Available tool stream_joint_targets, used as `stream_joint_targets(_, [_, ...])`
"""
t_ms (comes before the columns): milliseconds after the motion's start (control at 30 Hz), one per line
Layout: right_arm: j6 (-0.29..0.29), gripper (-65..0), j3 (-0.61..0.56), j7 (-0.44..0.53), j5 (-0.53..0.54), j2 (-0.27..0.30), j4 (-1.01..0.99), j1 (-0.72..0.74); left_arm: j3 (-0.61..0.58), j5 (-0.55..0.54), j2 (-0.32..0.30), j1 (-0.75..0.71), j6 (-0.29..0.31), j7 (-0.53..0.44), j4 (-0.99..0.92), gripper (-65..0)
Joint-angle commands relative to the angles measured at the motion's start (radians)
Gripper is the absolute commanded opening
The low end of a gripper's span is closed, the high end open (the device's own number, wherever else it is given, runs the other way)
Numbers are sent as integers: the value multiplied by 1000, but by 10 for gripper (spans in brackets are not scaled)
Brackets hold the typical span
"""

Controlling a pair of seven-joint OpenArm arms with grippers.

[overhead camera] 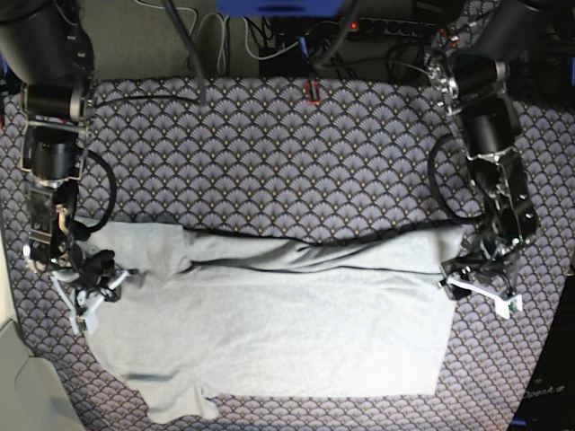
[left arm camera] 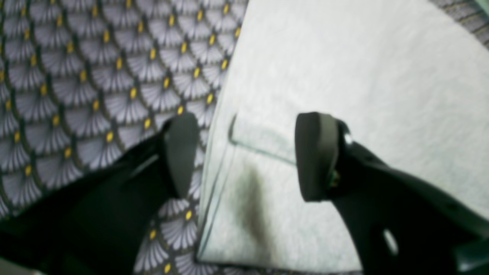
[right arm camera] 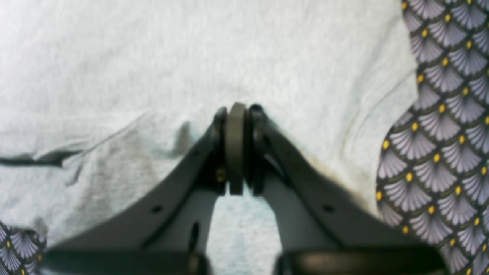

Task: Fold the T-shirt properly
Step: 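Lower the folded edge onto the shirt's middle with both grippers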

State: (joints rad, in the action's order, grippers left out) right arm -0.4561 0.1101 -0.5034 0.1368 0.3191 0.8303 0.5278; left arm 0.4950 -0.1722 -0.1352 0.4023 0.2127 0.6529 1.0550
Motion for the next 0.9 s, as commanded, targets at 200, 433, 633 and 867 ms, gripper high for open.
stream_joint_targets(200, [-2,-650,3,22,10,16,17,30,-2,-13,7,70,11,-124,-155,-245])
stream_joint_targets(433, [-2,-650,3,22,10,19,17,28,-2,-13,-2,76,11,-166,-215,-245])
stream_joint_targets(633, [-2,-650,3,22,10,18,17,27,-6,-13,-2,89,11,-167,-220,-245])
stream_joint_targets(867, [-2,-650,3,22,10,19,17,8,-8,-11,4,113,11,-232,-295,-245])
